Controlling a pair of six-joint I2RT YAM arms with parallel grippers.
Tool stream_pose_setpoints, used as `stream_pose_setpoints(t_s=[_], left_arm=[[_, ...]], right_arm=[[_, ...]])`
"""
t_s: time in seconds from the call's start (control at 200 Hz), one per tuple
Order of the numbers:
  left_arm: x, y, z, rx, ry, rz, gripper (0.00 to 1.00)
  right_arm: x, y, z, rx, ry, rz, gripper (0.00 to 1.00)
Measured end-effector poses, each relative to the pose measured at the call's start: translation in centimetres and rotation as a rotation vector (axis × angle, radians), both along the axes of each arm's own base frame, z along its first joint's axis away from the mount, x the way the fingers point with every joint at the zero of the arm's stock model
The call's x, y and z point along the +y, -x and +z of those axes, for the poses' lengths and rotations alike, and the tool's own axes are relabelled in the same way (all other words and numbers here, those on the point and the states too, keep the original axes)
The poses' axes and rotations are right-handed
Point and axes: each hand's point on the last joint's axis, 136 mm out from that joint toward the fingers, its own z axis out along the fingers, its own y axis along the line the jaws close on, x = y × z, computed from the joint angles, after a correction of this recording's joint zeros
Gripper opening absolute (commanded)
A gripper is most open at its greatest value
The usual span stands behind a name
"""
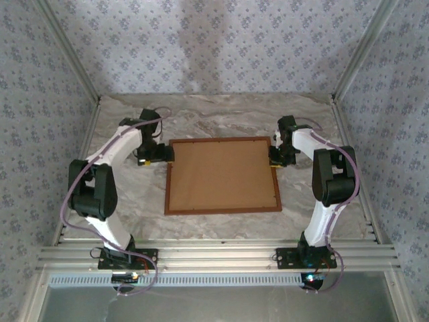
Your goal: Put the photo into the frame
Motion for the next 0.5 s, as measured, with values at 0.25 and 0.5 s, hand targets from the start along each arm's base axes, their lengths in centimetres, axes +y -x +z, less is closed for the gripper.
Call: stream_pose_setpoints(t_s=[0.25,0.5], left_arm=[[0.9,5.3,-3.1,0.106,0.008,0.067,0.83],[1.4,8.6,-4.8,0.146,0.021,0.106,0.82]], right_arm=[[0.1,0.0,0.0,0.0,-0.007,-0.003,0.16],[0.1,0.0,-0.1,-0.004,-0.01,-0.01,0.17]])
